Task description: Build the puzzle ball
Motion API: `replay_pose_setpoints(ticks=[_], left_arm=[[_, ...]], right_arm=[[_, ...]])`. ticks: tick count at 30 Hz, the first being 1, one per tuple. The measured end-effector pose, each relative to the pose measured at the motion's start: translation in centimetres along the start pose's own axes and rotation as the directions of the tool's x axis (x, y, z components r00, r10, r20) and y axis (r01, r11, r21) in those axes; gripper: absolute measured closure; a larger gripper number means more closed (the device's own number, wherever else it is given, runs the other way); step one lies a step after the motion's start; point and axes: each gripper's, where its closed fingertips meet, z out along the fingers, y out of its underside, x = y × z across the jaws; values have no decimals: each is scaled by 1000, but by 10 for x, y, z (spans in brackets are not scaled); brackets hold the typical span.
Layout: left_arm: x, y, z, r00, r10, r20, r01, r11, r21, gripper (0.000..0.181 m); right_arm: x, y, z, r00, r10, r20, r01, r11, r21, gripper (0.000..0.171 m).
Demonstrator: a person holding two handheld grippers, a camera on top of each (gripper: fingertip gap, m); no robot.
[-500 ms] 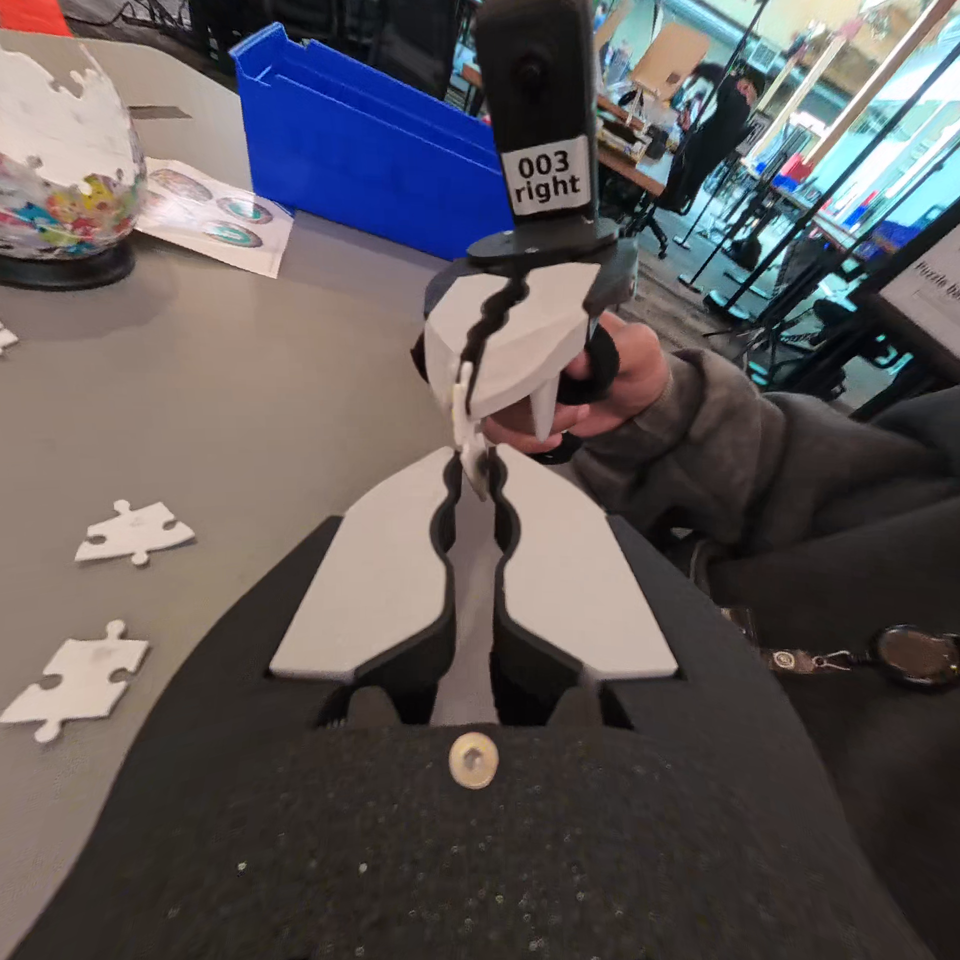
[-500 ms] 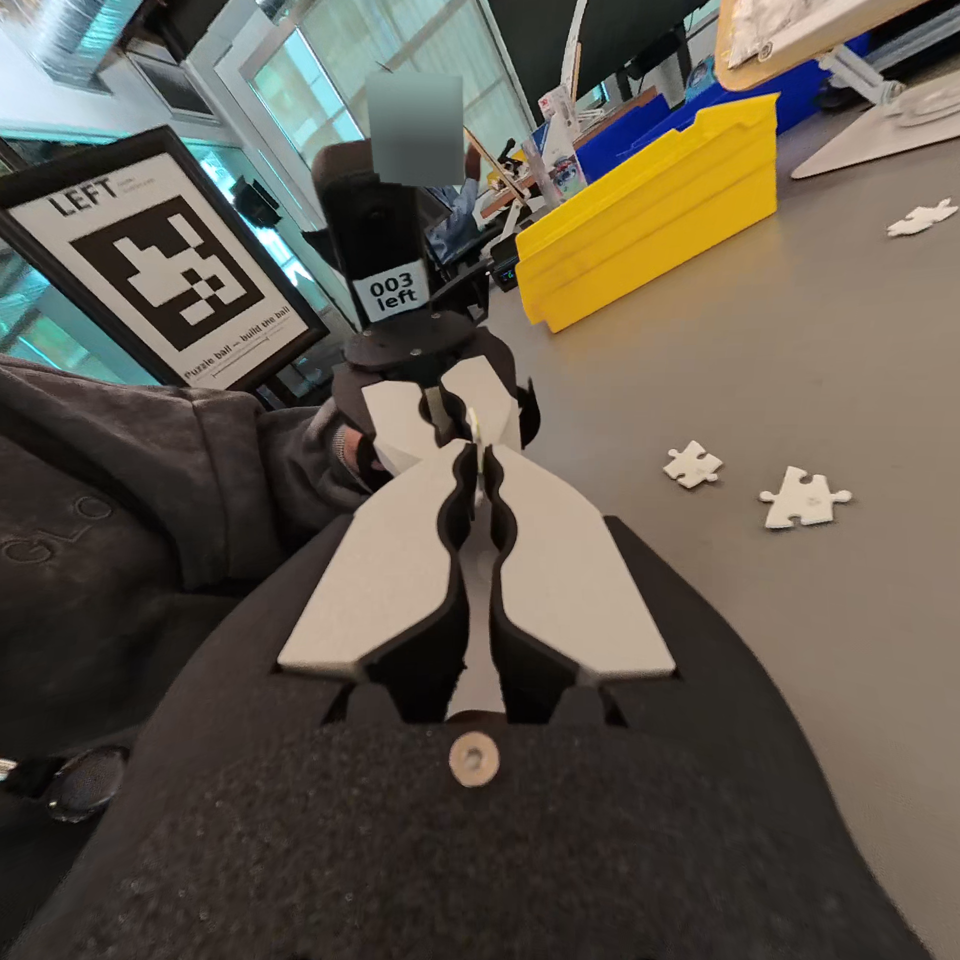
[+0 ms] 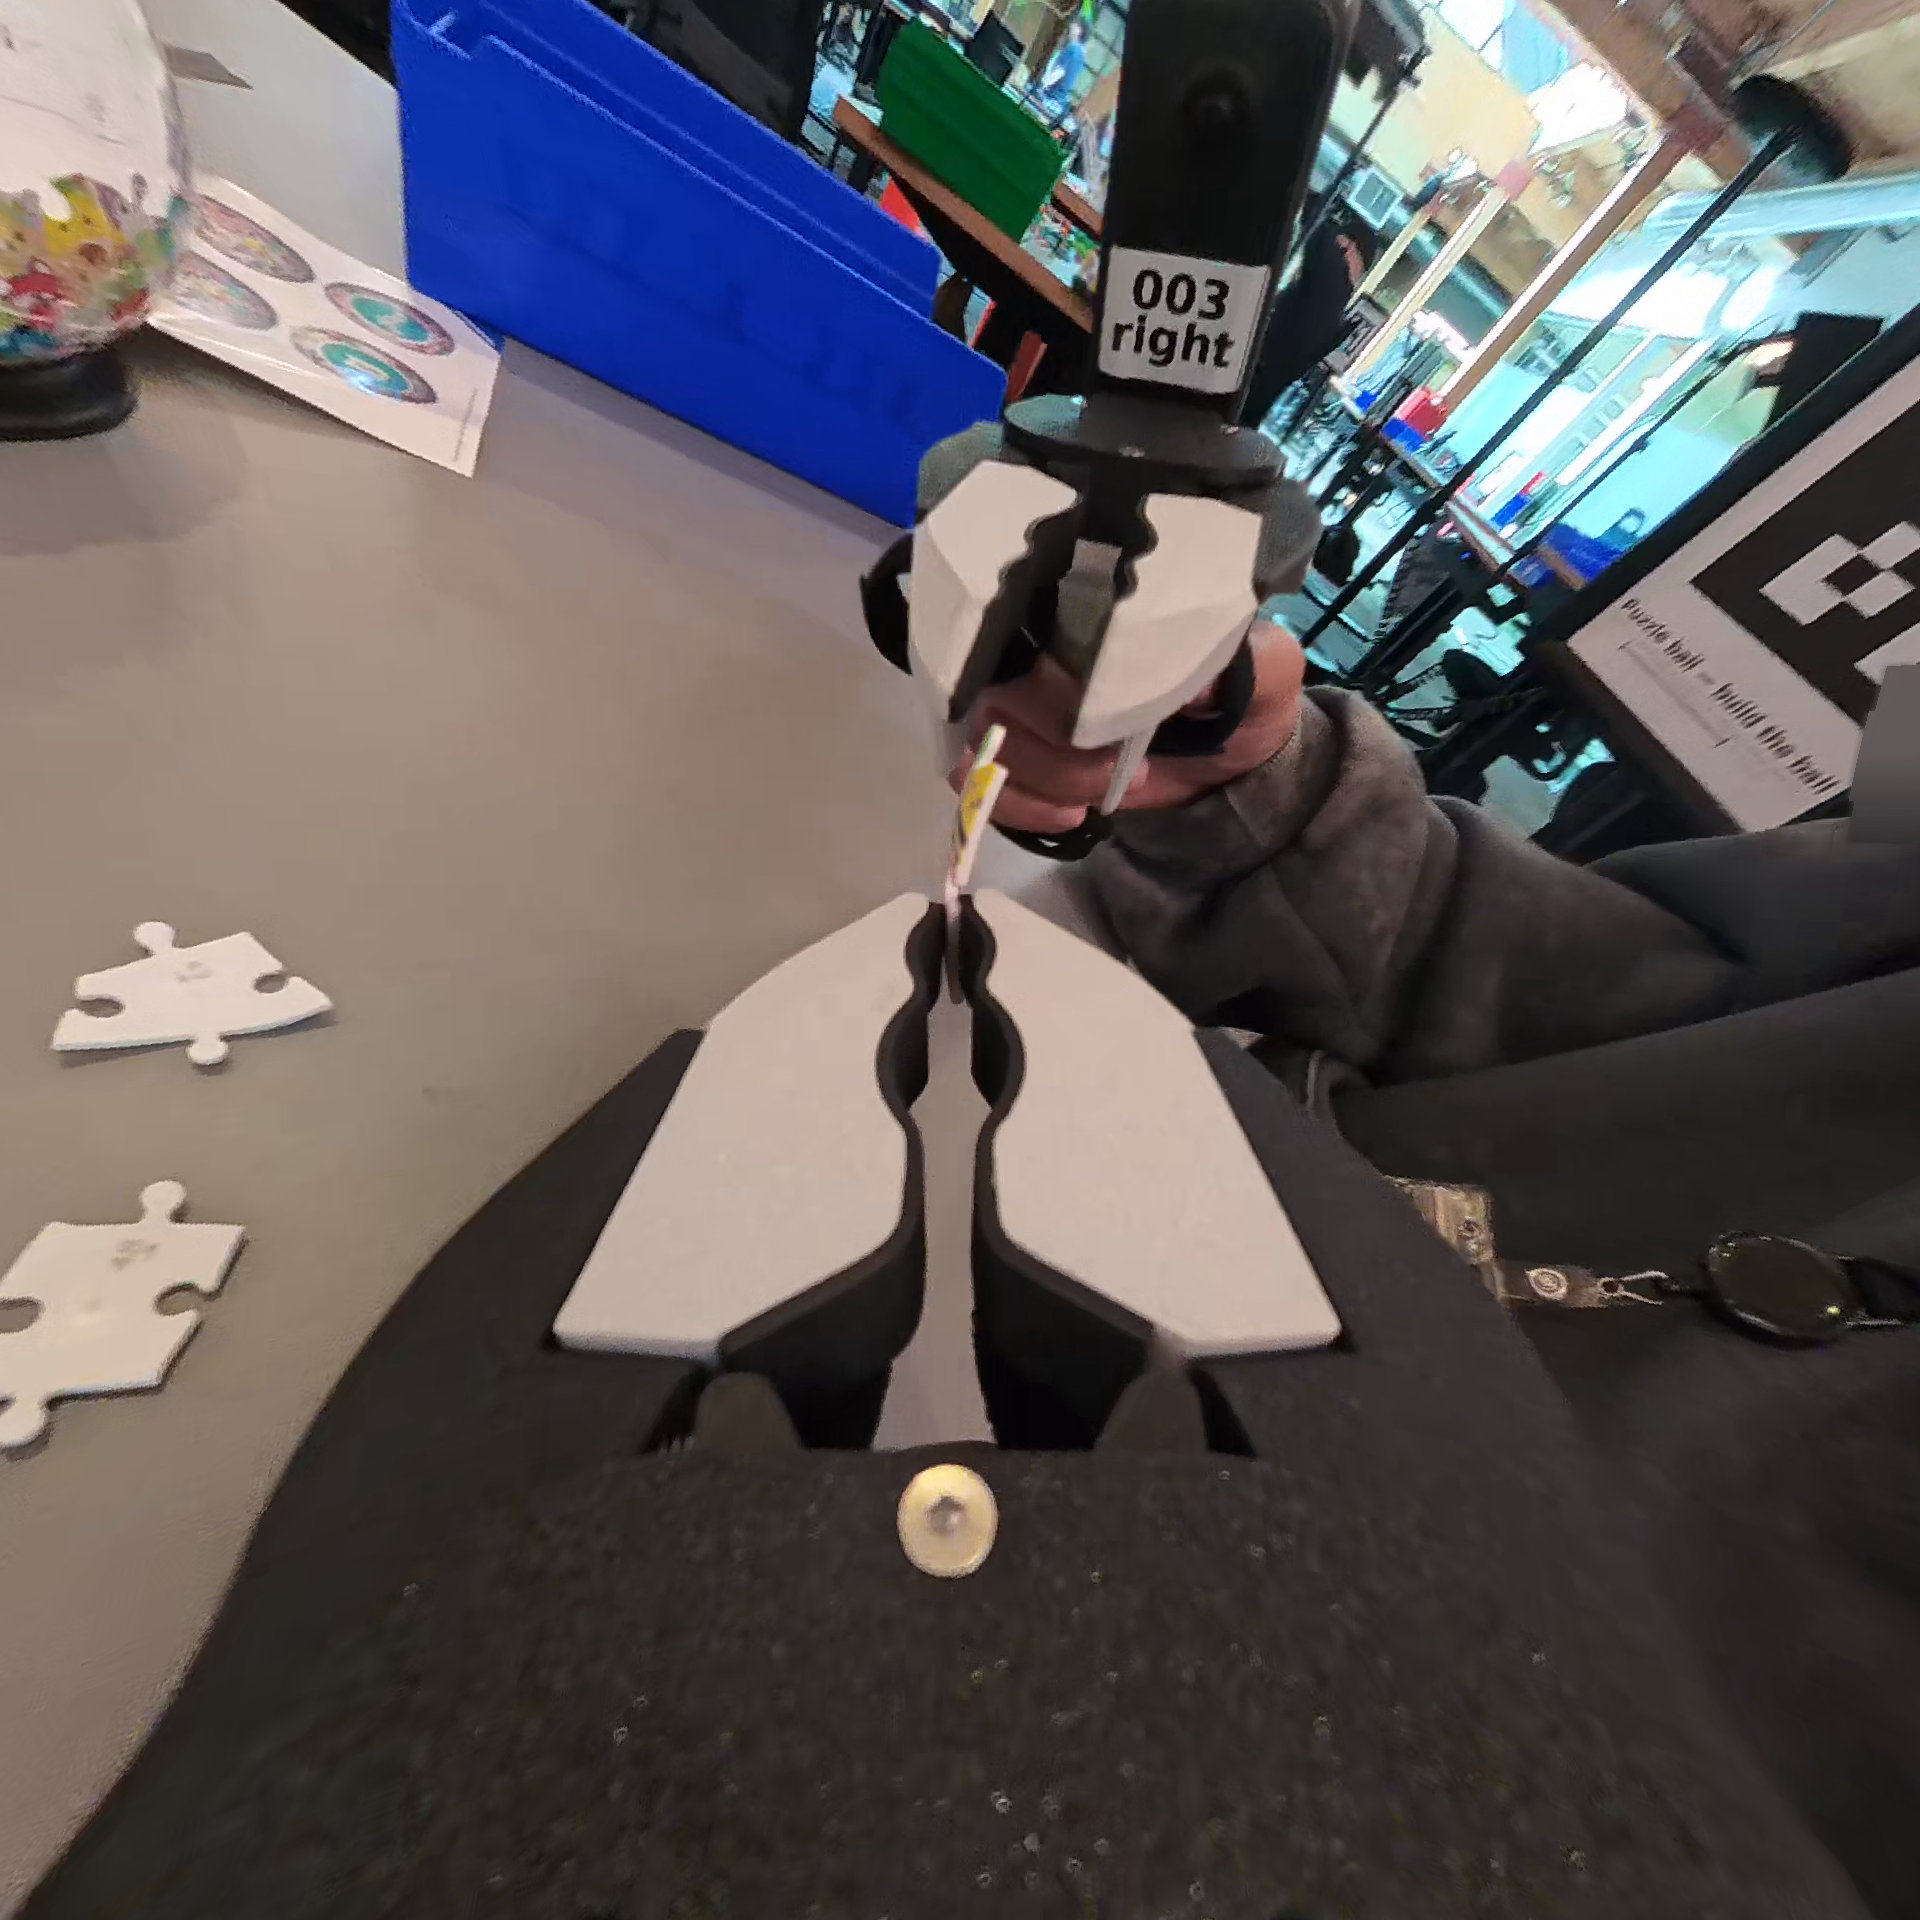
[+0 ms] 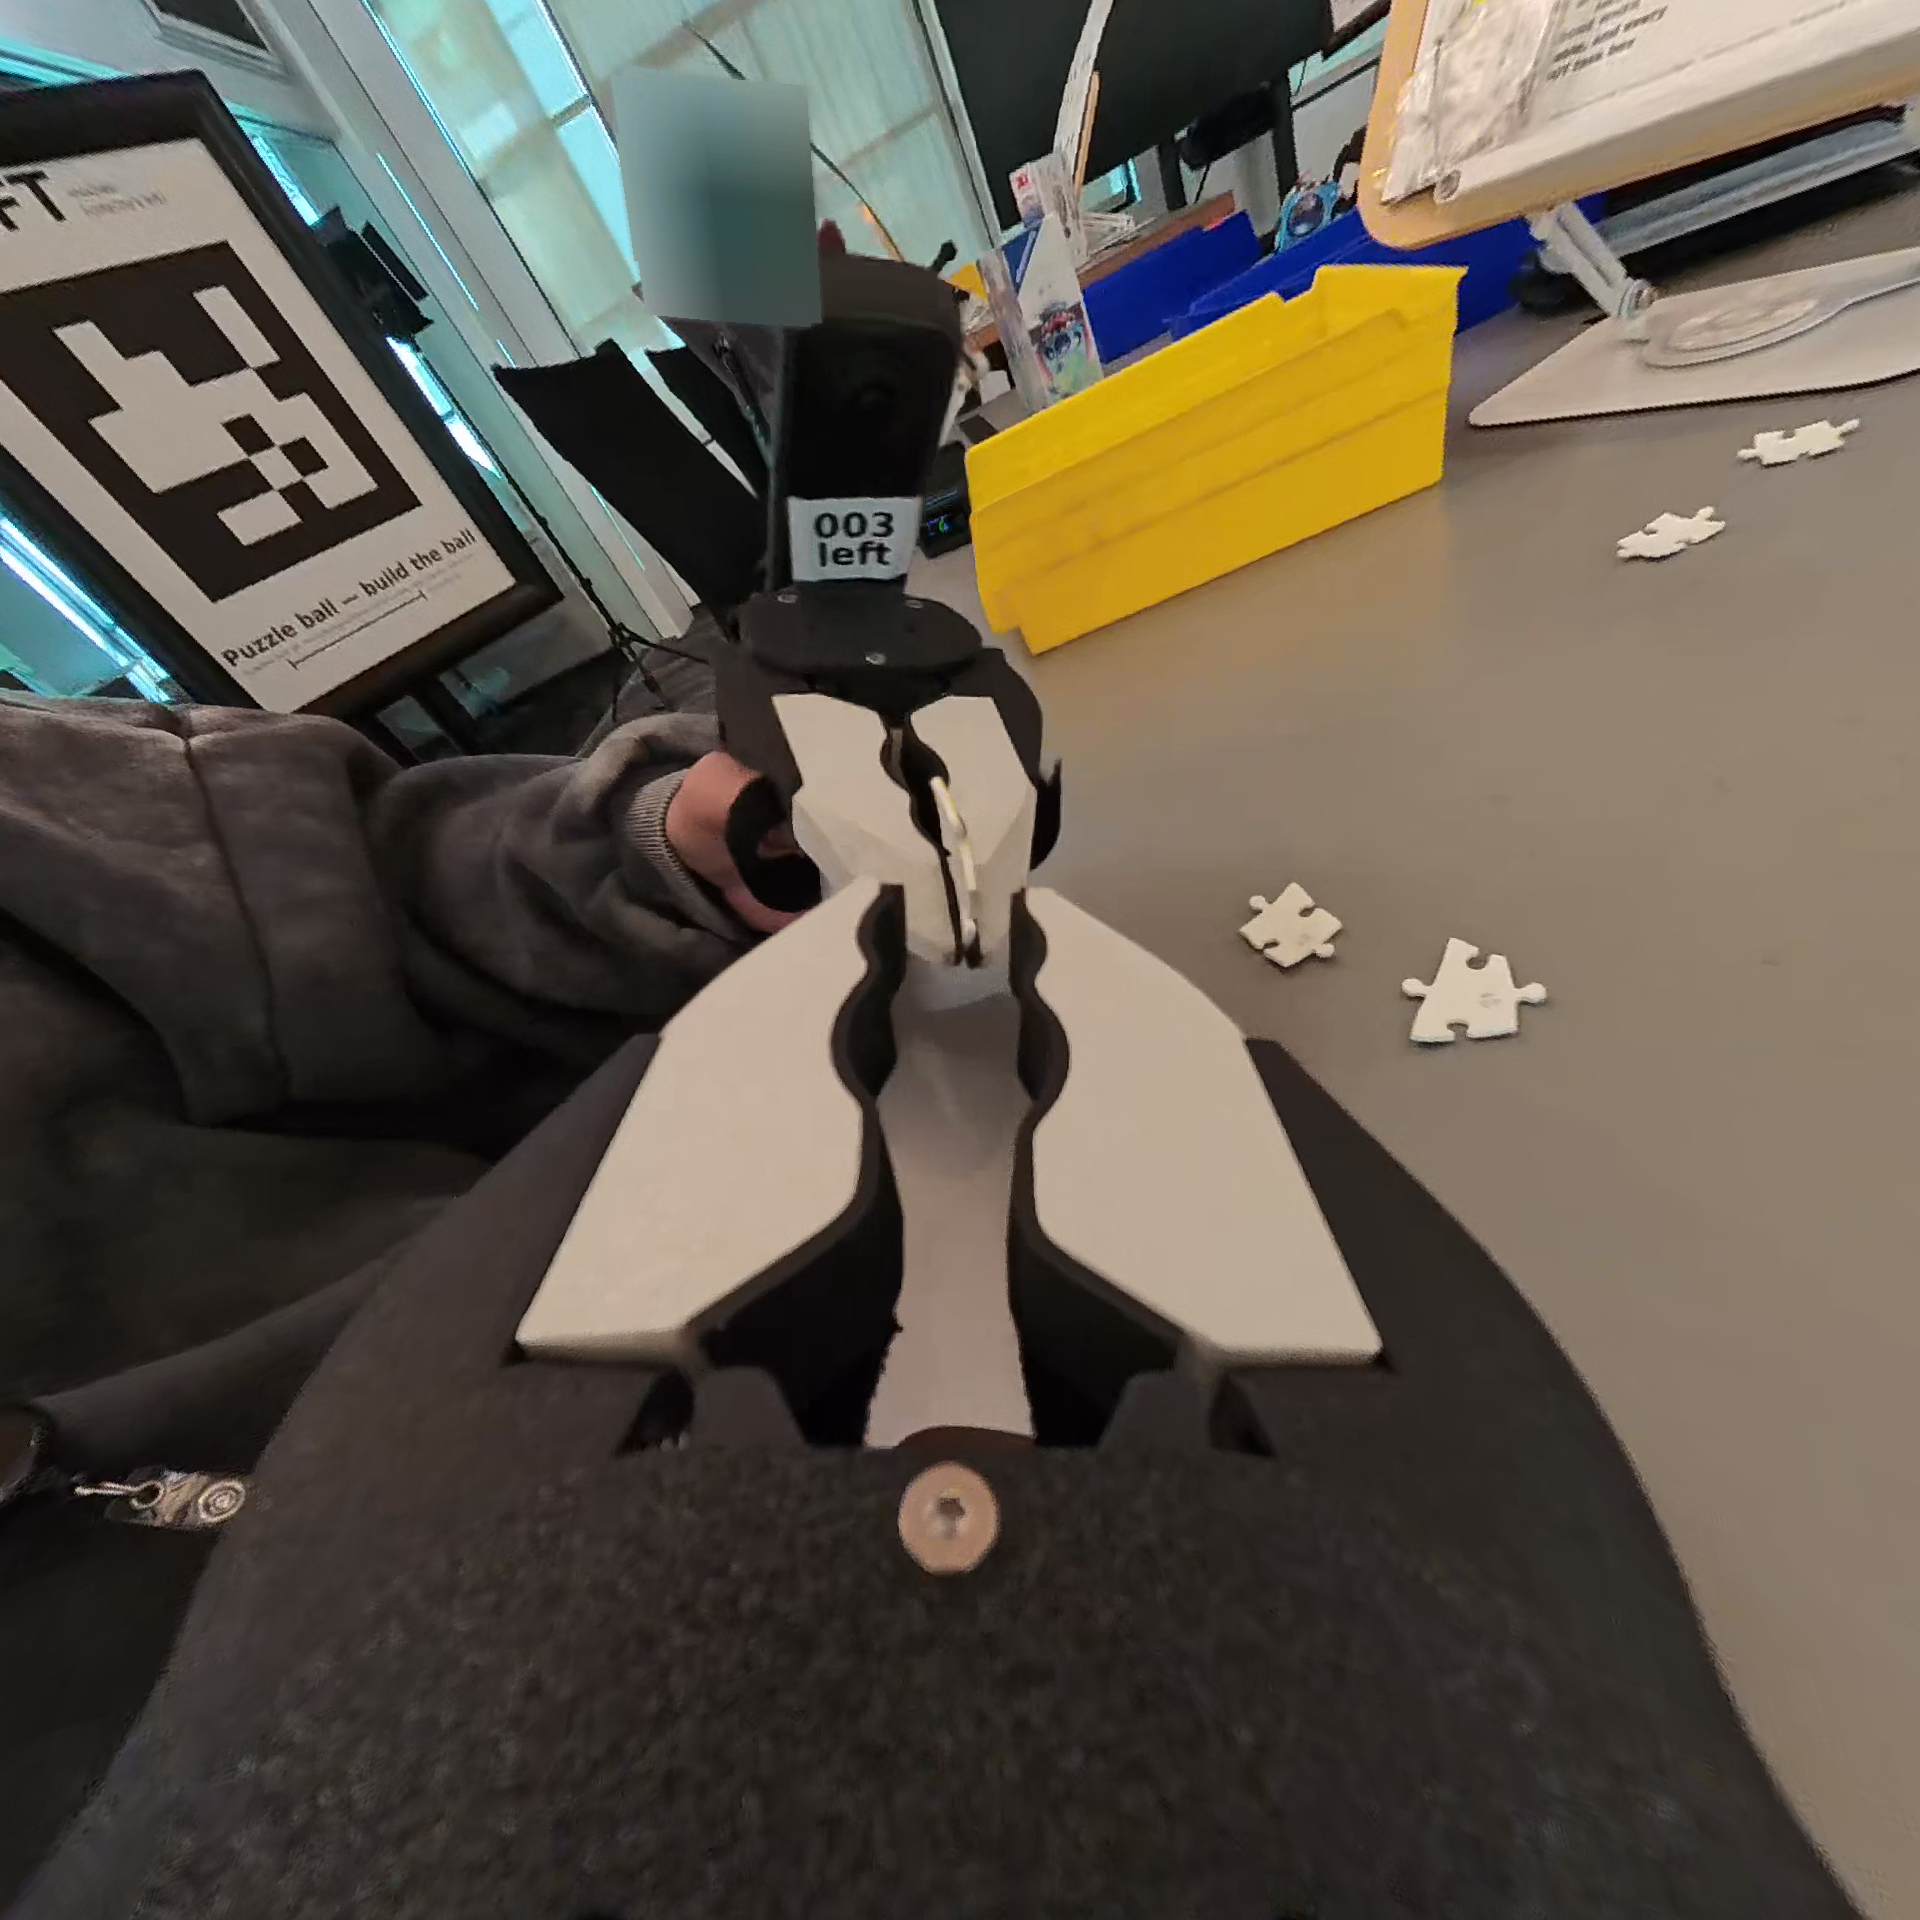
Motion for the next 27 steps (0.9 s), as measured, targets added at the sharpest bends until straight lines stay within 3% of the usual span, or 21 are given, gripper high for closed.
replay_pose_setpoints(ticks=[4, 7, 10, 14, 20, 24, 27], left_arm=[[0, 6, 5, 999, -24, -25, 23, 999, -30, 179], [-1, 11, 9, 1000, -13, -12, 13, 998, -55, 179], [-6, 12, 9, 1000, -21, 3, 21, 998, -63, 176], [-12, 7, 2, 998, 31, 48, -29, 999, -44, 169], [-12, 14, 8, 993, 87, 85, -79, 992, -93, 179], [-19, 17, 9, 984, 102, 148, -86, 990, -111, 179], [-18, 14, 11, 985, 92, 145, -79, 992, -94, 179]], right_arm=[[-3, 4, 14, 1000, -8, 4, 8, 1000, -30, 152], [3, 10, 18, 998, -50, -43, 46, 996, -80, 168], [10, 14, 13, 983, -152, -104, 134, 978, -161, 169], [11, 11, 7, 983, -146, -108, 129, 981, -148, 169], [11, 18, 11, 975, -198, -97, 175, 963, -205, 168], [25, 16, -3, 898, -417, -139, 319, 836, -447, 160], [6, -8, -3, 874, -485, -39, 399, 761, -512, 158]])
